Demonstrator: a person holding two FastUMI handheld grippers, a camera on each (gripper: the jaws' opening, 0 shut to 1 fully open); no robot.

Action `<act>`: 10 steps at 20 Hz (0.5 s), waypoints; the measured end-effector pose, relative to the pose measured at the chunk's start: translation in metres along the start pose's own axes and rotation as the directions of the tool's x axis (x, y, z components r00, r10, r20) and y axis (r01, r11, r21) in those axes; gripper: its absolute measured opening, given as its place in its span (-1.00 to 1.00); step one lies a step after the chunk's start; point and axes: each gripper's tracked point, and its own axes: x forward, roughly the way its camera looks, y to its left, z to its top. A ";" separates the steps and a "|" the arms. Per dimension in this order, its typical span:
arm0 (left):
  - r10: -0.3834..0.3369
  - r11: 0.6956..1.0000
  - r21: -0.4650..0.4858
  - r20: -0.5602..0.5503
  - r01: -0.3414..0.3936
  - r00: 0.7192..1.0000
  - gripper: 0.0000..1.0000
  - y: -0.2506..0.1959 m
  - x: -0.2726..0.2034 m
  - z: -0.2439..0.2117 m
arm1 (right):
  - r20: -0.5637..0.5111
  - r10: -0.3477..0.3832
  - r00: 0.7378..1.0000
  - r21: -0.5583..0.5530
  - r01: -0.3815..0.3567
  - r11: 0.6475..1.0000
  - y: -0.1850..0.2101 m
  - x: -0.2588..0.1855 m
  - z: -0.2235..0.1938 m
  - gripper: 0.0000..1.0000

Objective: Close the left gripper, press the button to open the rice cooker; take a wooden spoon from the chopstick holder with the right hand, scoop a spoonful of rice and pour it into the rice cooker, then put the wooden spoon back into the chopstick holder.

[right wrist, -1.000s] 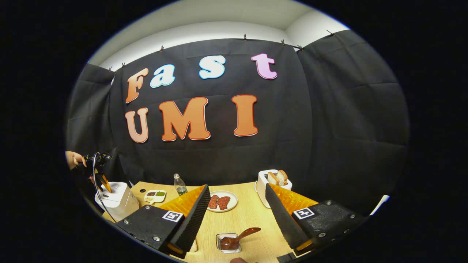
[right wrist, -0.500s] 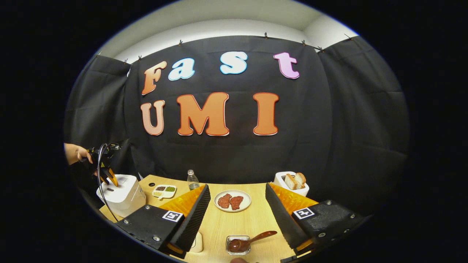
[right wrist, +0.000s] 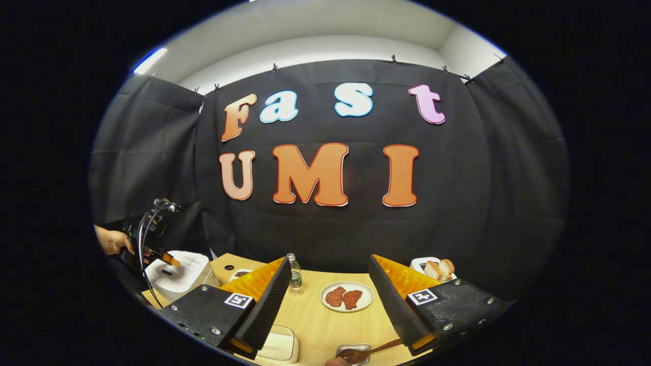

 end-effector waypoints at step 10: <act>-0.029 0.999 0.033 0.669 0.010 0.743 0.94 -0.036 -0.205 0.122 | 0.107 0.016 0.994 -0.022 -0.014 1.000 0.023 0.007 0.047 0.90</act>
